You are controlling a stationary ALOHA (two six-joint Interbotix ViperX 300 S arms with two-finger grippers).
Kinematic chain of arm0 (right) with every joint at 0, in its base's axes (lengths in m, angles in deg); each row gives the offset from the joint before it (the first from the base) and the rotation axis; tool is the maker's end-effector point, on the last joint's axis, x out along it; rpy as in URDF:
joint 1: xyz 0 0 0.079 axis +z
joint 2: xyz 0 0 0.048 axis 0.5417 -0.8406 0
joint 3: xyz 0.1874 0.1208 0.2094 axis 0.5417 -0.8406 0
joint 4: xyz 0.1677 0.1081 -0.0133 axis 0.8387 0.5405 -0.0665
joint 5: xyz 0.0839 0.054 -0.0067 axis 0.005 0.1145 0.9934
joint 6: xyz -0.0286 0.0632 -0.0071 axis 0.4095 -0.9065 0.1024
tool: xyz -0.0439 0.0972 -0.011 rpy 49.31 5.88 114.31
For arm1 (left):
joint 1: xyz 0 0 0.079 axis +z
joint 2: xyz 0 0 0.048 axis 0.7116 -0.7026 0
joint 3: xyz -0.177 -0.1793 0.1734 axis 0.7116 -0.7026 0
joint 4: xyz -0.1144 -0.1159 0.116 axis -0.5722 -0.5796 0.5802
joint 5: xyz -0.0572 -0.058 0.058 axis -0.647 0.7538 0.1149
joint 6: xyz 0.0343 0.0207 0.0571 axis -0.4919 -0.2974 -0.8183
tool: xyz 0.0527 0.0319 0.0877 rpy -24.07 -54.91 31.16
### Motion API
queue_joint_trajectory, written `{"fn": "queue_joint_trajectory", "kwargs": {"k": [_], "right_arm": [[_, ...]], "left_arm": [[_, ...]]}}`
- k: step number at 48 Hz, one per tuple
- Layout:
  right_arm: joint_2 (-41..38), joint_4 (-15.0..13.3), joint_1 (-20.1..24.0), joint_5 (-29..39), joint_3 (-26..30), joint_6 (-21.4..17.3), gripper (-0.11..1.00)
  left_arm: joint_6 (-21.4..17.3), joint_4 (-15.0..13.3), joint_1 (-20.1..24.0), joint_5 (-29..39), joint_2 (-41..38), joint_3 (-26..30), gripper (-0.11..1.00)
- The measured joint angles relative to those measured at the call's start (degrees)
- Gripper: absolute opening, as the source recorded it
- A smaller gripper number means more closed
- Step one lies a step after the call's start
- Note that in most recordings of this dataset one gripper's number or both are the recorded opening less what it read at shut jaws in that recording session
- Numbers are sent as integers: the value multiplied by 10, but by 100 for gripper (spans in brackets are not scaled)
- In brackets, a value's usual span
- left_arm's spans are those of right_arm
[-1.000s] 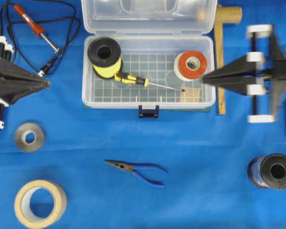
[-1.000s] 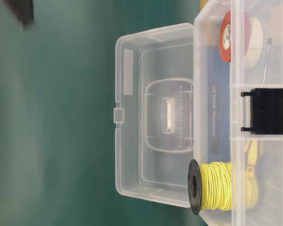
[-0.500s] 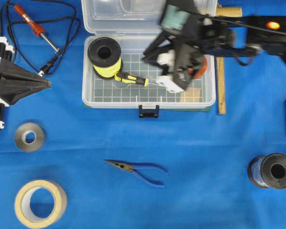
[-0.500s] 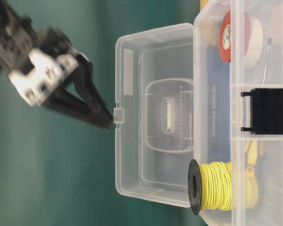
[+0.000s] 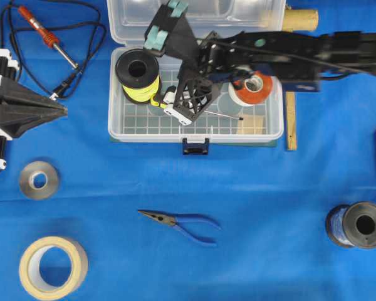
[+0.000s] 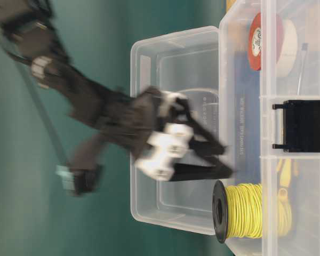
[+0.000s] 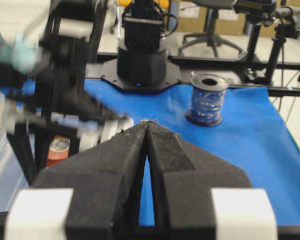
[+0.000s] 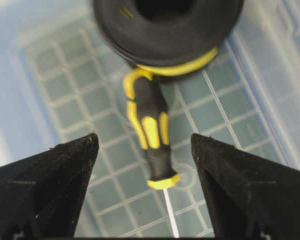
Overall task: Pick the screwdriver from the toolbox among several items.
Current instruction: 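Lower the right gripper and close it on the screwdriver handle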
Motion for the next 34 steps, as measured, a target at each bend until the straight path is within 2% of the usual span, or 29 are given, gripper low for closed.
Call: {"fn": "queue_joint_trajectory", "kwargs": {"k": [15, 21, 25, 30, 34], "right_arm": [[-57, -1, -4, 6, 0, -1, 74], [-69, -1, -4, 6, 0, 0, 70], [-71, -1, -6, 5, 2, 7, 57], [-71, -2, -6, 6, 3, 9, 28], [-71, -1, -6, 11, 3, 8, 26]], "left_arm": [[0, -1, 0, 0, 0, -4, 0], [0, -2, 0, 1, -1, -7, 0], [1, -2, 1, 4, 1, -8, 0], [0, -2, 0, 7, 3, -9, 0], [1, -2, 1, 8, 3, -9, 0]]}}
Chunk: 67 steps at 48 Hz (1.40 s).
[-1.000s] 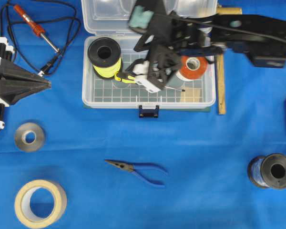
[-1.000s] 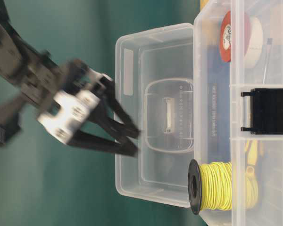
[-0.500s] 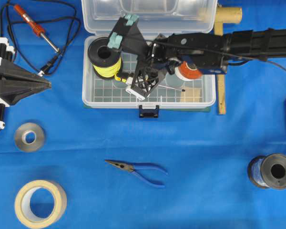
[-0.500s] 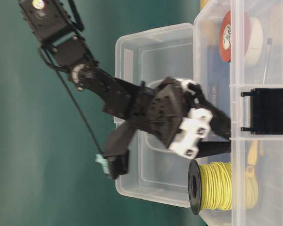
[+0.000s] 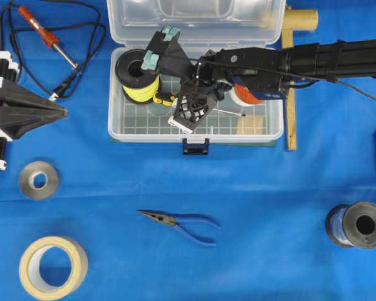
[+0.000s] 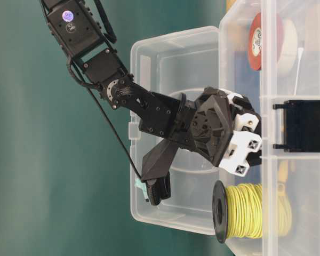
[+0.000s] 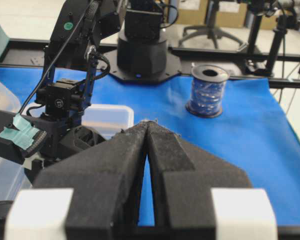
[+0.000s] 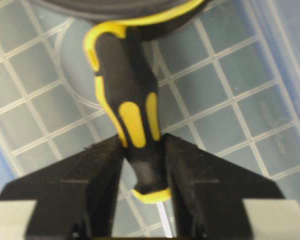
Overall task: Pick the screwdriver from the toolbox among several items.
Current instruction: 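Lower the right gripper and close it on the screwdriver handle, then lift the screwdriver out of the toolbox and carry it toward the pliers, then lower the screwdriver onto the table above the pliers and release it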
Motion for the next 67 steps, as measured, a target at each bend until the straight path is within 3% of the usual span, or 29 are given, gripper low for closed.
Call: {"fn": "queue_joint_trajectory", "kwargs": {"k": [8, 18, 22, 32, 39, 47, 67], "right_arm": [[22, 0, 1, 32, 0, -7, 26], [125, 1, 21, 73, 0, -13, 26], [162, 1, 41, 83, 0, -19, 26], [208, -11, 131, 82, 1, -79, 26], [194, -36, 192, 55, 1, -131, 26], [134, -54, 227, 37, 10, -175, 26], [-18, -40, 240, 25, 55, -183, 26]], "left_arm": [[0, 0, 0, 0, 1, 0, 0], [1, -1, -1, 1, 2, 0, 0], [2, 0, -1, 1, 3, 0, 0], [1, -1, -1, 1, 4, 0, 0], [1, -1, -1, 1, 4, 0, 0], [1, 0, -1, 0, 4, 0, 0], [10, -4, -1, 1, 4, -2, 0]]}}
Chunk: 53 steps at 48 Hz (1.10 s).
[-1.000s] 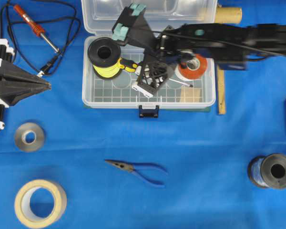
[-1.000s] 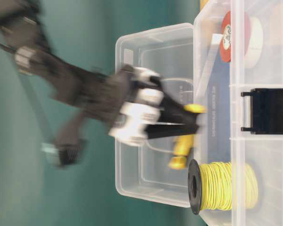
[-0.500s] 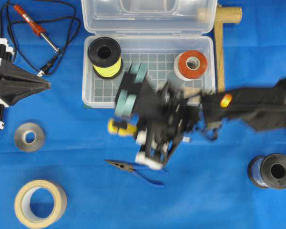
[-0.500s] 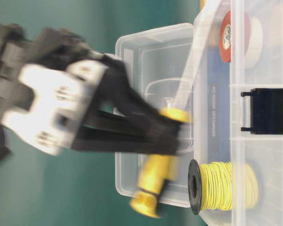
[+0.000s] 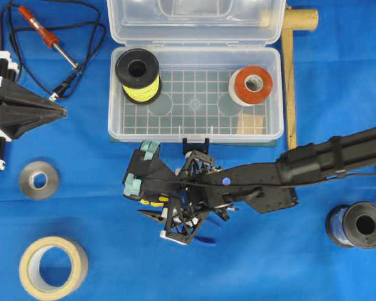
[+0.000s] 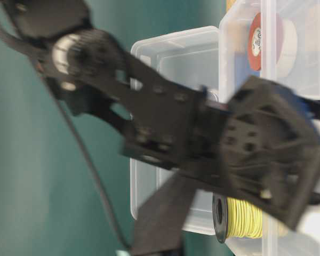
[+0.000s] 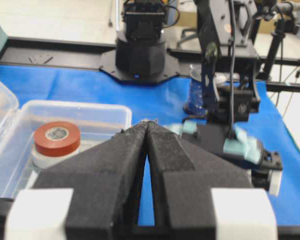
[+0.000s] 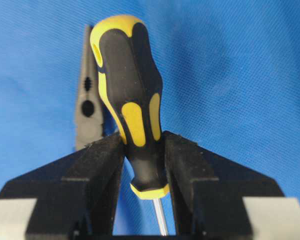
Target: Pick the screwdriver from the toolbox among several items.
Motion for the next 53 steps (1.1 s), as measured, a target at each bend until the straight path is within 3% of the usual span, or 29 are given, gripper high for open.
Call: {"fn": "queue_joint_trajectory", "kwargs": {"k": [20, 29, 32, 41, 53], "right_arm": [[-22, 13, -5, -3, 3, -1, 27], [-5, 5, -7, 25, 3, 3, 77], [19, -7, -7, 41, 3, 4, 83], [120, -72, -7, 101, -1, 6, 78], [290, -171, 5, 134, -88, 2, 78]], "left_arm": [[4, 0, 0, 3, 1, -2, 0], [4, 0, 0, 4, 4, -3, 0], [4, 0, 0, 5, 6, -3, 0], [4, 0, 0, 11, 14, -4, 0], [4, 0, 0, 14, 19, -7, 0]]}}
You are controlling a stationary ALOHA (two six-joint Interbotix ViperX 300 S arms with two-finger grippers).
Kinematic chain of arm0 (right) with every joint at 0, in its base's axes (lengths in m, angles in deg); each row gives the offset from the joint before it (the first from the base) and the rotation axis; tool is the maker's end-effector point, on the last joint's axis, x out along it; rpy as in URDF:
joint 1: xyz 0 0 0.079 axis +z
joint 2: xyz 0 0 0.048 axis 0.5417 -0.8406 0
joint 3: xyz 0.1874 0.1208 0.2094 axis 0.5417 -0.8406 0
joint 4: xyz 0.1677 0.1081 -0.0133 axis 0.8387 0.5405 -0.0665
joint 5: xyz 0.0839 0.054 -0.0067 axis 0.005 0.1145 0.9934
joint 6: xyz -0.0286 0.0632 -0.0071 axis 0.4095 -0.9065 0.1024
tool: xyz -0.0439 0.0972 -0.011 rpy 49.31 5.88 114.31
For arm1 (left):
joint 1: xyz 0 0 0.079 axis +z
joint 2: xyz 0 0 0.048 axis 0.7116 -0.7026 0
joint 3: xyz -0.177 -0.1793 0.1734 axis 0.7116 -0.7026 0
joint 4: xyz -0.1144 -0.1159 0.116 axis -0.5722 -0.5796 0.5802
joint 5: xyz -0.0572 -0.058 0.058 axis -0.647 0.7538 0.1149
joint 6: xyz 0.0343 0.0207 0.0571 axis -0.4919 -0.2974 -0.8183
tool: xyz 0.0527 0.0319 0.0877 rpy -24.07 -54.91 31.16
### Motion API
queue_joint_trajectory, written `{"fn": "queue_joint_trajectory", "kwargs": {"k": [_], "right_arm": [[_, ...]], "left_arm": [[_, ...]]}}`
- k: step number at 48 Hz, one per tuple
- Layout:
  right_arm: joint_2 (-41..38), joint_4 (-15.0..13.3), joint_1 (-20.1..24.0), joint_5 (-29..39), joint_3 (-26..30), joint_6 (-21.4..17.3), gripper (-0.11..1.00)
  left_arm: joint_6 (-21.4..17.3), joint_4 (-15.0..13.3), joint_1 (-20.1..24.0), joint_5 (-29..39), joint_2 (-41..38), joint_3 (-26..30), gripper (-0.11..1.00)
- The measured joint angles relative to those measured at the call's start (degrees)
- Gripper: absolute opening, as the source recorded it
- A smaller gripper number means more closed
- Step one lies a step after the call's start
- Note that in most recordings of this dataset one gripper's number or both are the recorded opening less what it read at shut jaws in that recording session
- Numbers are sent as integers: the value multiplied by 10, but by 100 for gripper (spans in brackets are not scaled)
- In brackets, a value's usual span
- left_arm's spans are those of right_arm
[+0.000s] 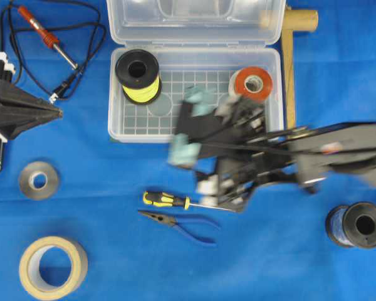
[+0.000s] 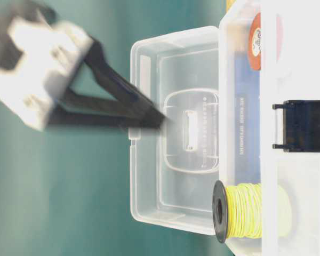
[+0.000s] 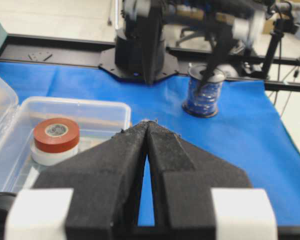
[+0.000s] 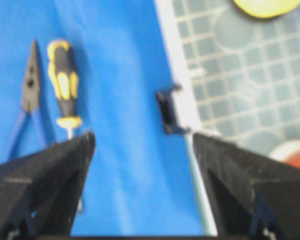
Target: Pick the screwdriver from the toolbox among several items.
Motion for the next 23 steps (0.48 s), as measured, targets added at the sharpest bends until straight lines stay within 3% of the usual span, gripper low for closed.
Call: {"fn": "queue_joint_trajectory", "kwargs": {"k": [16, 23], "right_arm": [[267, -50, 4, -156, -267, -18, 78], [388, -78, 5, -188, -378, -30, 78]], "left_arm": [[0, -1, 0, 0, 0, -3, 0], [0, -1, 0, 0, -2, -4, 0]]}}
